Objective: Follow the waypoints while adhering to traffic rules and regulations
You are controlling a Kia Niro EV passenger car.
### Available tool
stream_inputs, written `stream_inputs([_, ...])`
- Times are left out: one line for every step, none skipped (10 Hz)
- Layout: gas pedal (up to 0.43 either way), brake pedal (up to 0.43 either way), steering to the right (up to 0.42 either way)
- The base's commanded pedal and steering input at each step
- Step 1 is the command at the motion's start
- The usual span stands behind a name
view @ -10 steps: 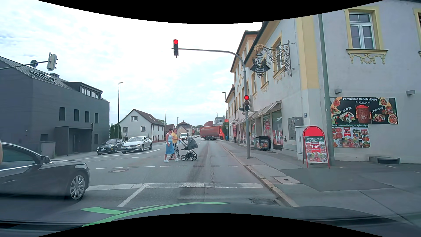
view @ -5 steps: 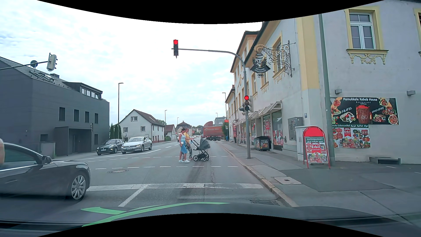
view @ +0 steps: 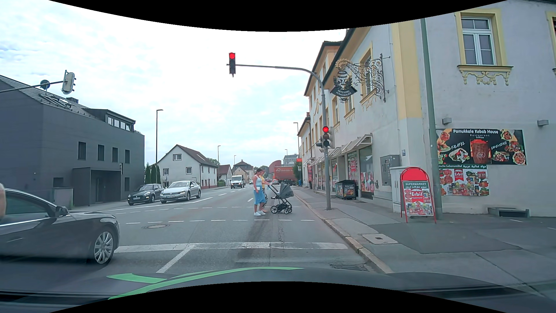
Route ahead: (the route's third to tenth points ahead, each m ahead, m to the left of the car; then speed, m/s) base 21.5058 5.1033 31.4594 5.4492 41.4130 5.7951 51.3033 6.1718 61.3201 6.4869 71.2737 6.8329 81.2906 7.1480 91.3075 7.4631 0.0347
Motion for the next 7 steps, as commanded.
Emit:
stream_inputs([0.0,0.195,-0.004])
stream_inputs([0.0,0.195,-0.004])
stream_inputs([0.0,0.207,-0.004])
stream_inputs([0.0,0.207,-0.004])
stream_inputs([0.0,0.207,-0.004])
stream_inputs([0.0,0.213,-0.004])
stream_inputs([0.0,0.207,-0.004])
